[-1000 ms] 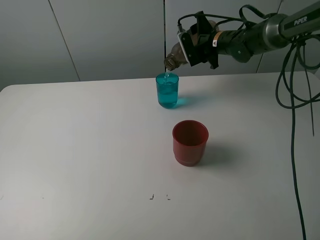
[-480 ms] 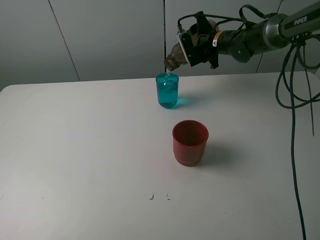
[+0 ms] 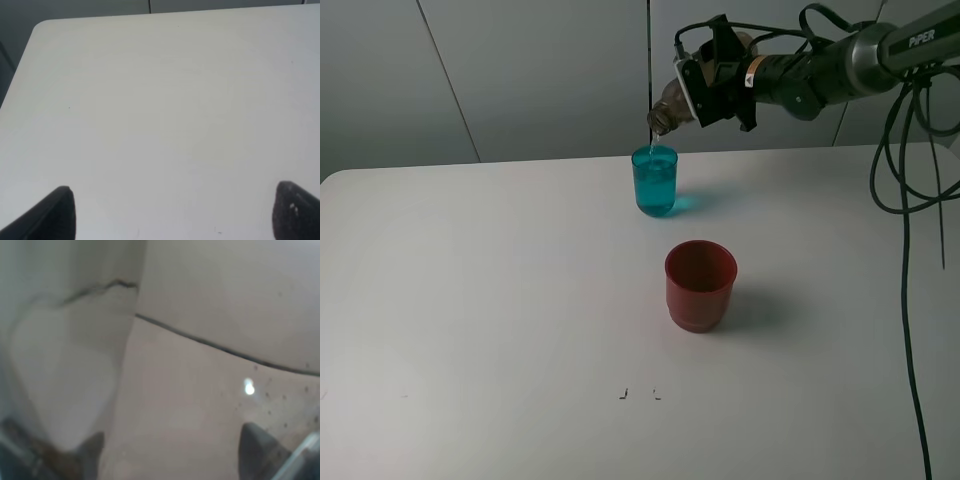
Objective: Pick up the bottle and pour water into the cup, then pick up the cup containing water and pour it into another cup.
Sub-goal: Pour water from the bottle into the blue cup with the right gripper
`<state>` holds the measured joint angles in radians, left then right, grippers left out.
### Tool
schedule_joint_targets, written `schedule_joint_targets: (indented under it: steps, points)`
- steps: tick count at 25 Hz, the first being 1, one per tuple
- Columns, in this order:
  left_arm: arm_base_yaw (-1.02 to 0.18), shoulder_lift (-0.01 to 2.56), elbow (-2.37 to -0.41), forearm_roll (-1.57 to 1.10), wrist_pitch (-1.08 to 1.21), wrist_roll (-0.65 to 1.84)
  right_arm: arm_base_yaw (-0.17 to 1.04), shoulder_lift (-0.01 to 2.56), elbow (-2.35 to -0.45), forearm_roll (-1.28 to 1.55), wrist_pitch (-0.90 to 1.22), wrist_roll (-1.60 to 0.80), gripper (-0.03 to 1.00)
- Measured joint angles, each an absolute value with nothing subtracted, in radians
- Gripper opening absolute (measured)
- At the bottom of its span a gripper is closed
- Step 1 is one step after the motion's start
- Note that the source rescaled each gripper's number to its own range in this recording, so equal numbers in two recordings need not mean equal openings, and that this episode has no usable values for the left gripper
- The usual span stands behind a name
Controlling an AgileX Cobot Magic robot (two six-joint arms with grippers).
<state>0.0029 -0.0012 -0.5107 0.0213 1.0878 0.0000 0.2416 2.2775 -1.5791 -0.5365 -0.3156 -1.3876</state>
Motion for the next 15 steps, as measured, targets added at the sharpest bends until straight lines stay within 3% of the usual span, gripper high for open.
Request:
schedule_joint_targets:
  steps: [15]
  points:
    - [0.003, -0.001, -0.511, 0.021, 1.088, 0.007, 0.242, 2.277, -1.58, -0.537, -0.227, -1.293, 0.0]
